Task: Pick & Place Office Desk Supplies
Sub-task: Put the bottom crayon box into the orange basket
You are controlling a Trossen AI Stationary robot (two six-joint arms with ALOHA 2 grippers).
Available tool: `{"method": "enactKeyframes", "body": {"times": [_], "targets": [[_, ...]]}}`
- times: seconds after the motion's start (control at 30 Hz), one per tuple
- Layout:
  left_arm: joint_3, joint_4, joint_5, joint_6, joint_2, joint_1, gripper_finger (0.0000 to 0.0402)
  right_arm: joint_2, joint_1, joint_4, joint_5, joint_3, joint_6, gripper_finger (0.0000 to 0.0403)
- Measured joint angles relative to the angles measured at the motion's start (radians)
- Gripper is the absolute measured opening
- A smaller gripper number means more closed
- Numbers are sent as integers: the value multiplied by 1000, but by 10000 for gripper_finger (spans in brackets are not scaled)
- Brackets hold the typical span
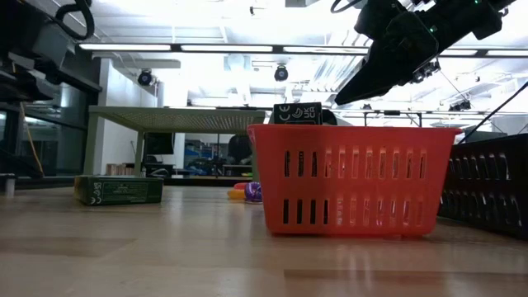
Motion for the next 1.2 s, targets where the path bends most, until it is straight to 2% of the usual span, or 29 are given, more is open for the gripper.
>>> {"method": "enactKeyframes", "body": {"times": [0.27, 0.83, 1.03, 1.2], "targets": [[0, 5, -75, -1, 0, -24, 0, 0, 0, 0, 0, 0, 0, 107], [0, 2, -147, 11, -22, -30, 0, 0, 0, 0, 0, 0, 0, 107], [0, -16, -204, 73, -36, -17, 0, 0, 0, 0, 0, 0, 0, 107], [0, -27, -208, 141, -39, 20, 0, 0, 0, 0, 0, 0, 0, 107]]}}
